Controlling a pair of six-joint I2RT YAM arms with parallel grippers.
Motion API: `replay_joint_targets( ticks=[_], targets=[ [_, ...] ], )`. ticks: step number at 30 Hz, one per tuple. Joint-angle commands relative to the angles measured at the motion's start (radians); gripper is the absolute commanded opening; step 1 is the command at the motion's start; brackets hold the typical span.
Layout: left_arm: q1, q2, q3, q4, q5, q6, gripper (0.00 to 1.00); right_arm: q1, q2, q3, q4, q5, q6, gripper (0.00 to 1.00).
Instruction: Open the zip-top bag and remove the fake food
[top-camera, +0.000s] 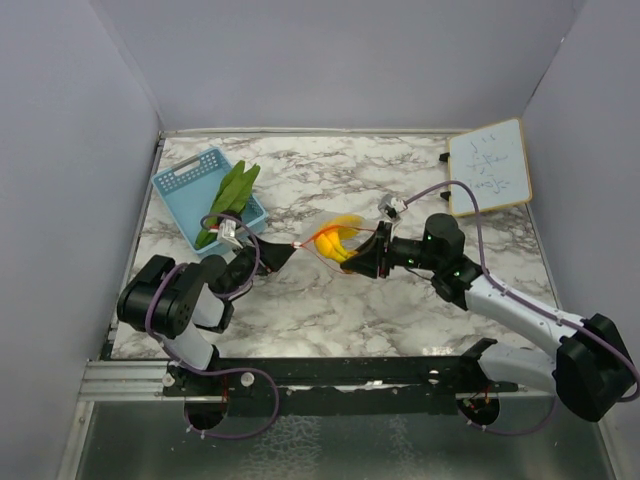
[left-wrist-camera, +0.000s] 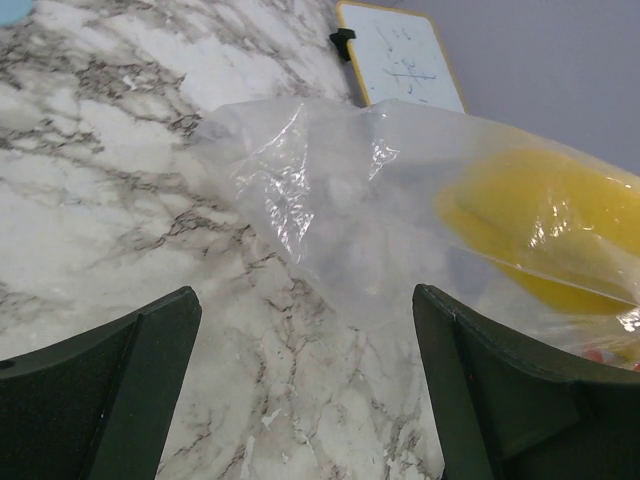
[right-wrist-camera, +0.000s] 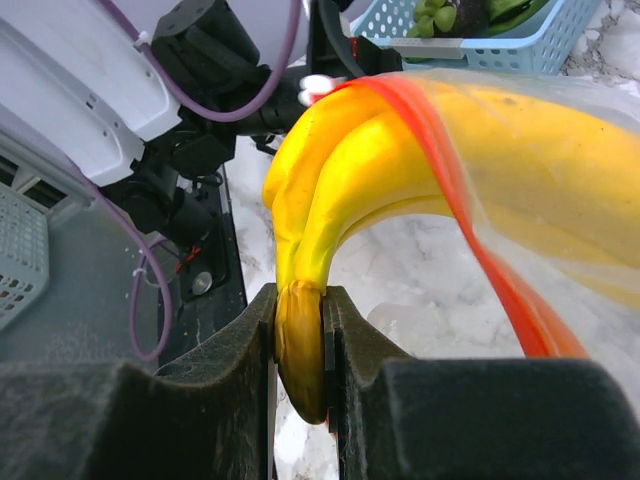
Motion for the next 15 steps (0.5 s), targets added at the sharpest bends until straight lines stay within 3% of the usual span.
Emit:
replay_joint_targets(
  ticks=[1,4,15],
  targets=[
    [0.033,0.063,-0.009,0.258,0.04,-0.085,0.89,-0.007,-0.037,0.018,-0.024,0.021,-0.018,0.11],
    [0.033,0.055,-0.006,0.242,0.037,-0.074,0.87,-0.007,-0.057,0.031,-0.068,0.027,-0.032,0.1],
    [0.033,0.073,0.004,0.256,0.056,-0.085,0.84,-0.009,-0.106,-0.016,0.216,-0.141,0.14,0.1]
  ],
)
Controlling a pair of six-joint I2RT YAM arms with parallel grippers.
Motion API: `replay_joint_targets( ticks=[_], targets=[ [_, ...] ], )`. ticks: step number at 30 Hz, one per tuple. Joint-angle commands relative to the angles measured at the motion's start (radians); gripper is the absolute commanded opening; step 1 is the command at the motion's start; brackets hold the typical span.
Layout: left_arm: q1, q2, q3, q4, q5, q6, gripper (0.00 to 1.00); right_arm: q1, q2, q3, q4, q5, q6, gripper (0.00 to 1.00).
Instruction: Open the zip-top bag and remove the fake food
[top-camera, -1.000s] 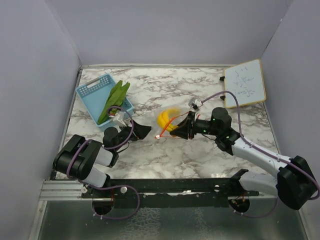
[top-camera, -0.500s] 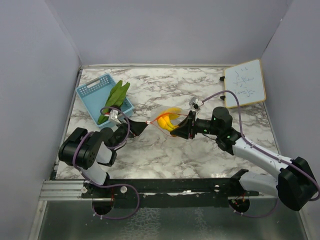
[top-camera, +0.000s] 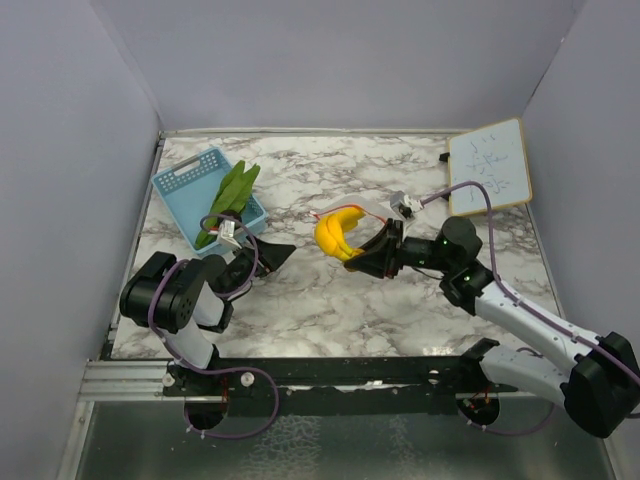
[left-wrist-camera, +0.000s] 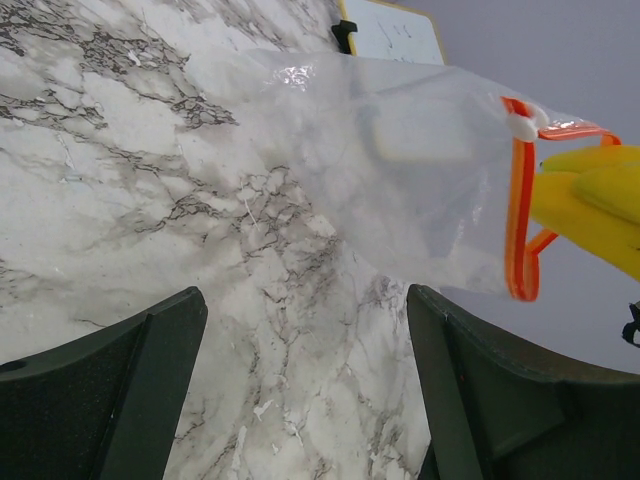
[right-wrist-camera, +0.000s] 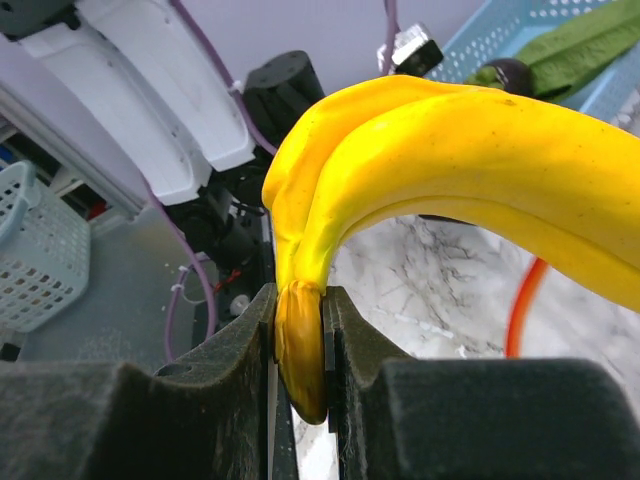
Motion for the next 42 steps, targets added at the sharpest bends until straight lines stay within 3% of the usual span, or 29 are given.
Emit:
replay_joint_targets(
  ticks=[1,4,11,18,25,30,35,42],
  targets=[
    [0.003,0.007,0.004,0.246,0.029,-0.013,0.84,-0.009,0.007,-0.034,0.261,-0.115,0.145,0.1],
    [0.004,0.002,-0.002,0.246,0.032,-0.014,0.82,-0.011,0.048,-0.035,0.384,-0.139,0.227,0.1],
    [-0.034,-0.1,-0.017,0.154,0.038,0.007,0.76,-0.011,0.139,0.057,0.378,-0.105,0.182,0.1],
    [-0.118,-0.505,0.094,-0.528,-0.112,0.268,0.76,-0.011,0.186,0.187,0.21,-0.01,0.044,0.1],
    [-0.12,-0.785,0.133,-0.833,-0.215,0.29,0.75,-0.011,0.301,0.26,0.209,0.1,0.011,0.1],
    [-0.119,-0.99,0.206,-1.186,-0.39,0.305,0.73,-0.009,0.449,0.367,0.225,0.099,-0.008,0.09],
    [-0.117,-1.101,0.303,-1.441,-0.487,0.322,0.72,0.045,0.656,0.527,0.245,0.071,-0.007,0.09],
    [-0.115,-1.201,0.383,-1.642,-0.645,0.32,0.7,0.183,0.925,0.823,0.138,0.119,-0.096,0.09]
  ],
)
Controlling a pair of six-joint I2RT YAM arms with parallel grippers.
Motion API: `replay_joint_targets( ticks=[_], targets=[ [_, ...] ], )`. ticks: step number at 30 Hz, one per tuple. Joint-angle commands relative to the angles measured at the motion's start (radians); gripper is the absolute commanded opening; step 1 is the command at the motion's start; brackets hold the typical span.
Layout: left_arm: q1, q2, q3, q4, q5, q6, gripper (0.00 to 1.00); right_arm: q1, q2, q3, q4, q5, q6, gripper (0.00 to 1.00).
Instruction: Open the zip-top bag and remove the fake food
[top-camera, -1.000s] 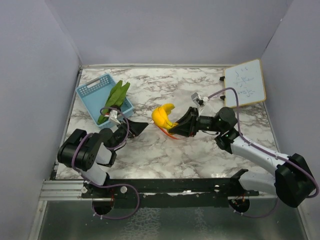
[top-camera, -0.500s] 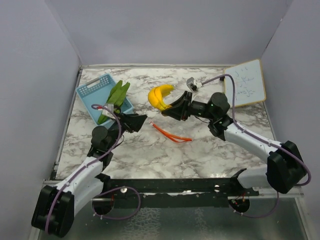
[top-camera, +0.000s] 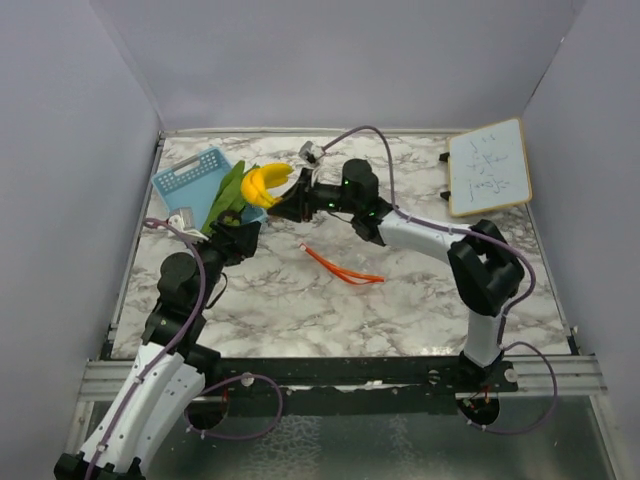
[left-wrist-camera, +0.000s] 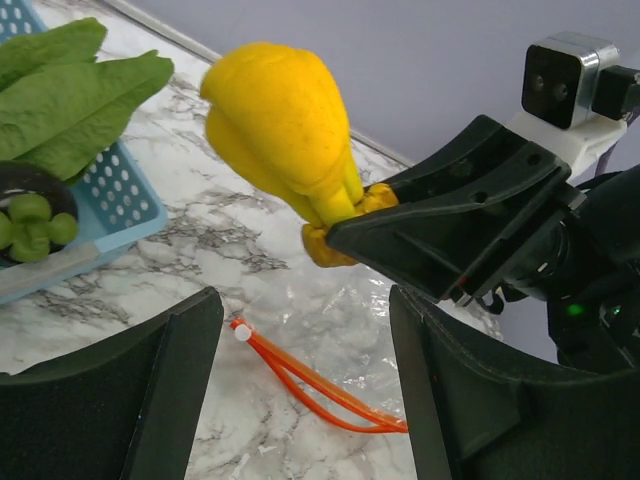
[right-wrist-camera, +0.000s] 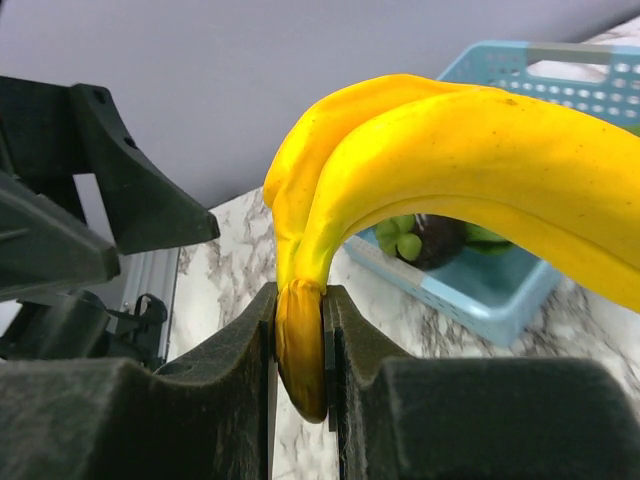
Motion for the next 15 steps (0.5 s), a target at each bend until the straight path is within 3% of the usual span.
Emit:
replay_joint_targets(
  ticks=[1,9,15],
  targets=[
    [0.001,-0.055,0.067,-0.208,-0.161,0.03,0.7,0.094,0.155,0.215,-0.064,0.047,-0.1,0.09],
    [0.002,-0.112,0.177,-0.335,-0.306,0.062,0.7,0.153,0.508,0.654,-0.295,0.135,-0.347,0.09],
    [0.002,-0.136,0.239,-0.421,-0.345,0.097,0.71,0.162,0.749,1.012,-0.391,0.183,-0.397,0.07]
  ],
)
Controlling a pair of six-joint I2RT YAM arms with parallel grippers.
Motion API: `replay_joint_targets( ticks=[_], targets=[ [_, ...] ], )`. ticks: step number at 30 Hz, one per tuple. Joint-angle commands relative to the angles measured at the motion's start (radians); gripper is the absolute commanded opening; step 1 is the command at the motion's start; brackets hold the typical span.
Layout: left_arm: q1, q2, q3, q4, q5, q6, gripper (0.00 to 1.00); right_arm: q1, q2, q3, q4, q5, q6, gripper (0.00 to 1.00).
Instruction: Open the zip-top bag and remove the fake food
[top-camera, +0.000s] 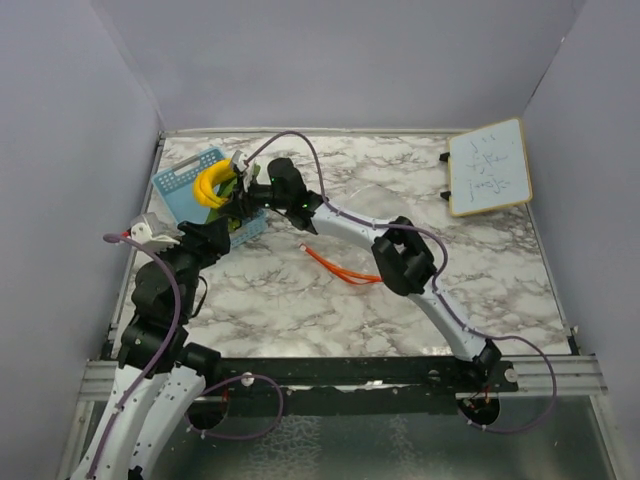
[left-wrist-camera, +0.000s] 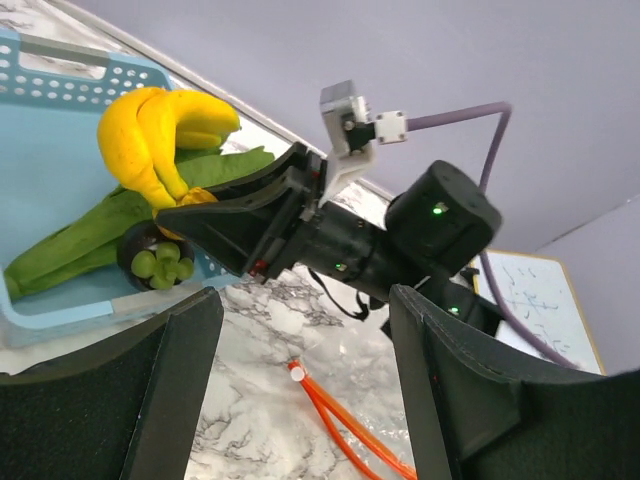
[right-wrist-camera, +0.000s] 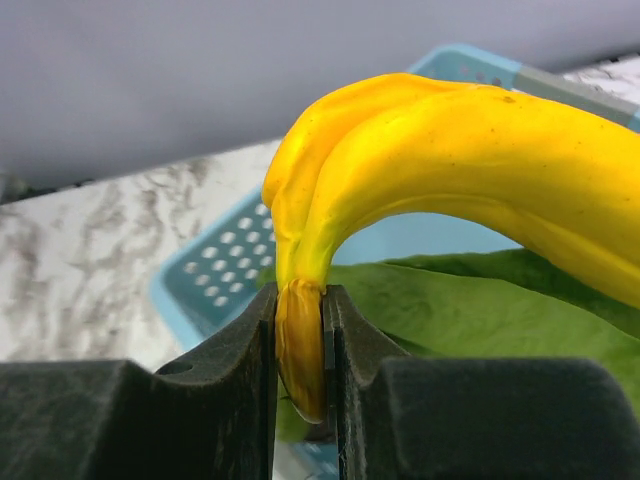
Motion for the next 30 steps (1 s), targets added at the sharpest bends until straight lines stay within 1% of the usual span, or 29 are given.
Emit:
replay_joint_targets(
  ticks=[1,2,4,6,7,8,10,13,14,15,19,22,25,27,30],
  targets=[
    [0.0,-0.016,0.046,-0.105,-0.071,0.04,0.71,0.003,0.176,0.286,-0.135,0.076,-0.086,0.07],
    [0.0,-0.019,0.043,-0.114,-0.069,0.036,0.71,0.005,0.216,0.367,-0.161,0.078,-0.083,0.07],
    [0.0,-0.023,0.03,-0.124,-0.063,0.022,0.71,0.005,0.276,0.465,-0.173,0.076,-0.063,0.07],
    [0.0,-0.022,0.016,-0.124,-0.05,0.015,0.71,0.006,0.284,0.461,-0.13,0.073,-0.04,0.09],
    [0.0,-0.017,0.012,-0.124,-0.043,0.013,0.71,0.006,0.275,0.424,-0.095,0.069,-0.03,0.14],
    [0.0,-0.009,0.008,-0.126,-0.04,0.012,0.72,0.005,0.262,0.388,-0.063,0.064,-0.023,0.23],
    [0.0,0.012,0.002,-0.123,-0.032,0.007,0.73,0.006,0.242,0.326,-0.031,0.064,-0.019,0.48],
    [0.0,0.05,-0.008,-0.091,-0.017,0.005,0.74,0.005,0.177,0.23,0.017,0.033,-0.045,0.81],
    [0.0,0.067,-0.012,-0.074,-0.012,0.009,0.75,0.006,0.146,0.191,0.034,0.022,-0.057,0.87],
    [0.0,0.085,-0.014,-0.06,-0.011,0.01,0.75,0.005,0.109,0.145,0.055,0.017,-0.067,0.9],
    [0.002,0.169,-0.002,0.013,-0.012,0.03,0.75,0.005,-0.032,-0.016,0.069,0.066,-0.136,0.91],
    [0.001,0.255,0.035,0.069,-0.026,0.063,0.75,0.004,-0.199,-0.245,0.188,0.117,-0.144,0.91],
    [0.005,0.39,0.094,0.095,-0.033,0.086,0.76,0.001,-0.336,-0.45,0.306,0.149,-0.126,0.9],
    [0.015,0.467,0.128,0.122,-0.023,0.086,0.76,0.001,-0.407,-0.527,0.307,0.169,-0.138,0.89],
    [0.051,0.562,0.169,0.154,0.018,0.069,0.77,-0.001,-0.486,-0.609,0.244,0.223,-0.172,0.83]
  ],
)
